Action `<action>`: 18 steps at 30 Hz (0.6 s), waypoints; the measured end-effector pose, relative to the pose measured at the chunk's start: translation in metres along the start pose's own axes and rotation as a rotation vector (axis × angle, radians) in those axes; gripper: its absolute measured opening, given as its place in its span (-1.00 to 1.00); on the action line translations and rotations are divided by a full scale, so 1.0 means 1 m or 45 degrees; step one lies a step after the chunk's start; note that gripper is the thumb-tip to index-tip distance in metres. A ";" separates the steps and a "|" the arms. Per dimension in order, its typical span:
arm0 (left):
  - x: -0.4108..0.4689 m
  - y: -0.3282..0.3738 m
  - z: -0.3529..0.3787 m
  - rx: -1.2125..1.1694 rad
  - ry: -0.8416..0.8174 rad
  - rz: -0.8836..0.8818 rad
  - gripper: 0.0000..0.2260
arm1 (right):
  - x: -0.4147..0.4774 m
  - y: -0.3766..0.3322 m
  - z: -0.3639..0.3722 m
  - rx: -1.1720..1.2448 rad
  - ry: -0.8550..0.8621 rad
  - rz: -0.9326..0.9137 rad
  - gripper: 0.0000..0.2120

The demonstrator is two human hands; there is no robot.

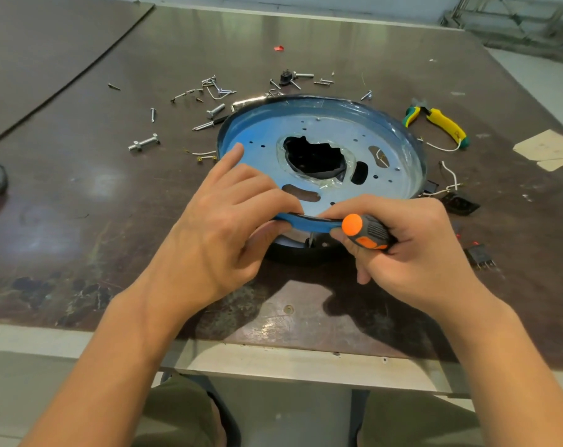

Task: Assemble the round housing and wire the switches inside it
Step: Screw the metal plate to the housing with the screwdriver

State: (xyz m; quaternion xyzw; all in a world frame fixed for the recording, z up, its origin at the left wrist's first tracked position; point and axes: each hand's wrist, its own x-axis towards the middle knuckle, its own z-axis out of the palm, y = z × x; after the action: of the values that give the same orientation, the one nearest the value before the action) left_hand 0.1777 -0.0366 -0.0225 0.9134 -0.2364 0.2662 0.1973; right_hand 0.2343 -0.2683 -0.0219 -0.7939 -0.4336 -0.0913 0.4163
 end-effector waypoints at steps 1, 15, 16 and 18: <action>0.000 0.000 0.000 -0.001 -0.011 -0.003 -0.86 | 0.000 0.000 0.001 0.001 -0.006 0.002 -0.79; -0.003 0.000 -0.006 -0.037 -0.209 0.016 -0.85 | -0.005 0.004 0.003 -0.018 -0.056 -0.010 -0.77; -0.003 0.000 -0.006 -0.043 -0.209 0.014 -0.86 | -0.005 0.004 0.003 -0.031 -0.049 -0.017 -0.79; -0.003 0.001 -0.006 -0.052 -0.209 0.011 -0.87 | -0.004 0.004 0.002 -0.025 -0.048 -0.019 -0.85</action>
State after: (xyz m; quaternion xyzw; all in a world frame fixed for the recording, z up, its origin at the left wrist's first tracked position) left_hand 0.1724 -0.0331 -0.0196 0.9270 -0.2610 0.1863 0.1946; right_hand 0.2341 -0.2701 -0.0277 -0.7962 -0.4465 -0.0837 0.3996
